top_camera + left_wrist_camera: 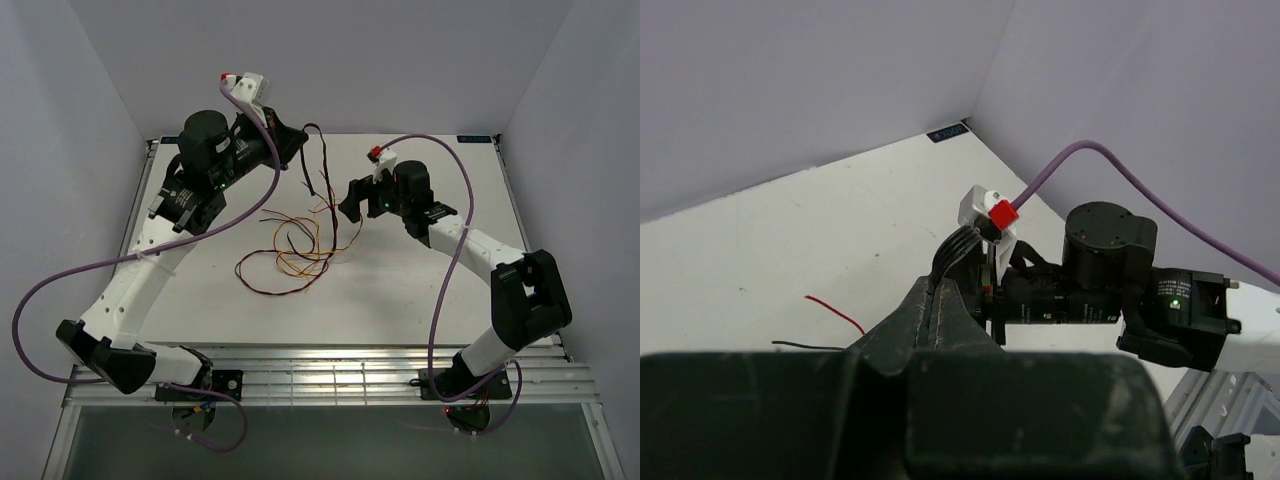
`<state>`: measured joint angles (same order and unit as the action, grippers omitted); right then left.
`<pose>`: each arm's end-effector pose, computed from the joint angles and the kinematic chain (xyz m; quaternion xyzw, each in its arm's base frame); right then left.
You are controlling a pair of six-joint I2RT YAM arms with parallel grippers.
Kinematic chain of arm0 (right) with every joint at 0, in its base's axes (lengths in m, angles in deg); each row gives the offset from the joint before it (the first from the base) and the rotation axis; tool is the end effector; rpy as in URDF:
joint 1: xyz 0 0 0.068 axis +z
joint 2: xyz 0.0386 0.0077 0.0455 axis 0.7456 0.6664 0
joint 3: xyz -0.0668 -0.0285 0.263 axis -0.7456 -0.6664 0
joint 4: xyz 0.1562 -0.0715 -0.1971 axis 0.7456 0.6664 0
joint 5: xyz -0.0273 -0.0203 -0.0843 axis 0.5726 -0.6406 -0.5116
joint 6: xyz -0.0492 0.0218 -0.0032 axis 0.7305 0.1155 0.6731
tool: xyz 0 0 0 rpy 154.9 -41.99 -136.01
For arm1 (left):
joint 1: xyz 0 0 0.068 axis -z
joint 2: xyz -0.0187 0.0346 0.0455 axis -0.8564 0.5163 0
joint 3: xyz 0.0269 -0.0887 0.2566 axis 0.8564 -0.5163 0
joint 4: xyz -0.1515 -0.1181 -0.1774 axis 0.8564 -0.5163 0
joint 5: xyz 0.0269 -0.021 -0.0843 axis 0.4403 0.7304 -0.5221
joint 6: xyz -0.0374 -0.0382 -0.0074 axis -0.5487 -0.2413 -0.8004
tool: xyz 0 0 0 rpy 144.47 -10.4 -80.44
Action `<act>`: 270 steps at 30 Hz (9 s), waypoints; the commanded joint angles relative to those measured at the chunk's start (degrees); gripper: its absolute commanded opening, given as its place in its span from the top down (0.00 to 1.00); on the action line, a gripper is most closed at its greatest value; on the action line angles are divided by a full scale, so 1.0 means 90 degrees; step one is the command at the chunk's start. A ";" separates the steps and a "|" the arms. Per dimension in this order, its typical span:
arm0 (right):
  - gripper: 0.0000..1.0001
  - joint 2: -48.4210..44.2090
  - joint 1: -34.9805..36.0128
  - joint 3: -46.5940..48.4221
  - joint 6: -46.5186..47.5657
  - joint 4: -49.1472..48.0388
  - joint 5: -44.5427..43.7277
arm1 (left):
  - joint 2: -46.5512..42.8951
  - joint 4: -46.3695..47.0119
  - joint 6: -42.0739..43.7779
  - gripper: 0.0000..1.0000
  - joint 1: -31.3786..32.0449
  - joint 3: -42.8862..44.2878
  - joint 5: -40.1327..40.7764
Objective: Untangle the cables
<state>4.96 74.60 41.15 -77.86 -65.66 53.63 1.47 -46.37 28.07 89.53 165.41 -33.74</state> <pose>0.3232 0.1708 0.2763 -0.2158 0.7810 0.2658 0.5224 0.2491 -0.1572 0.4851 0.1784 0.7080 -0.3421 0.5915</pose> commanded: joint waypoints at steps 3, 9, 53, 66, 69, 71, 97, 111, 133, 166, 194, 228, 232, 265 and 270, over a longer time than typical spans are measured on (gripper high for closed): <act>0.02 0.0305 0.0017 -0.0110 0.0408 -0.0105 -0.0019 | -0.0526 0.0210 -0.0044 1.00 0.0036 0.0107 0.0382; 0.17 0.1076 0.0007 0.0252 0.0417 0.0071 -0.0019 | -0.0634 0.0190 -0.0103 1.00 0.0027 0.0029 0.0449; 0.92 -0.1257 -0.1546 -0.0988 0.0787 0.1253 0.0400 | 0.0165 0.0298 0.1196 1.00 -0.1555 0.1453 0.5283; 0.92 -0.0955 -0.1292 -0.0988 0.0847 0.1194 0.0430 | 0.2764 0.3042 0.1910 1.00 -0.3097 0.3564 0.4376; 0.92 -0.0652 -0.1243 -0.0872 0.0759 0.1194 0.0411 | 0.3514 0.2525 0.1733 1.00 -0.3351 0.4558 0.4034; 0.87 -0.0273 -0.1165 -0.0697 0.0672 0.1194 0.0362 | 0.3895 0.2543 0.1869 1.00 -0.3382 0.5017 0.4180; 0.10 0.0375 -0.1067 0.0584 -0.0042 0.2229 -0.0896 | 0.5000 0.1618 0.1080 0.95 -0.3831 0.1162 0.4376; 0.10 -0.0036 -0.1106 0.0633 -0.0100 0.2786 -0.1377 | 0.5265 -0.0005 -0.0512 0.87 -0.3899 0.0333 0.3634; 0.10 -0.0028 -0.1341 0.0155 -0.0861 0.3469 -0.2597 | 0.1545 -0.0201 -0.1196 0.02 -0.3889 -0.1317 0.0423; 0.92 0.0191 -0.1459 -0.0294 0.0076 0.0600 0.0769 | 0.0967 0.1029 -0.1441 0.02 -0.2826 -0.2579 -0.2675; 0.92 -0.1569 -0.0931 -0.0139 -0.0666 0.0052 0.3066 | 0.1377 0.2340 -0.0856 0.44 -0.0872 -0.2071 -0.3662; 0.10 -0.2517 0.0836 0.0163 0.4615 0.2189 0.0527 | 0.1612 0.1178 -0.1304 1.00 -0.0432 -0.1309 -0.3047; 0.10 -0.2215 0.0905 0.0700 0.5280 0.2941 0.1112 | 0.1758 0.0933 -0.1343 1.00 -0.0413 -0.1134 -0.3007; 0.06 -0.1238 0.0964 0.1736 0.6150 0.3908 0.1631 | 0.1153 0.0747 -0.1314 1.00 -0.0130 -0.1475 -0.2685; 0.05 -0.1247 0.0974 0.1649 0.5994 0.3626 0.1397 | 0.1124 0.0698 -0.1285 1.00 -0.0100 -0.1436 -0.2763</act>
<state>-6.01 82.99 54.20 -22.50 -31.08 67.99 15.50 -39.70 15.81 88.04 152.53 -58.35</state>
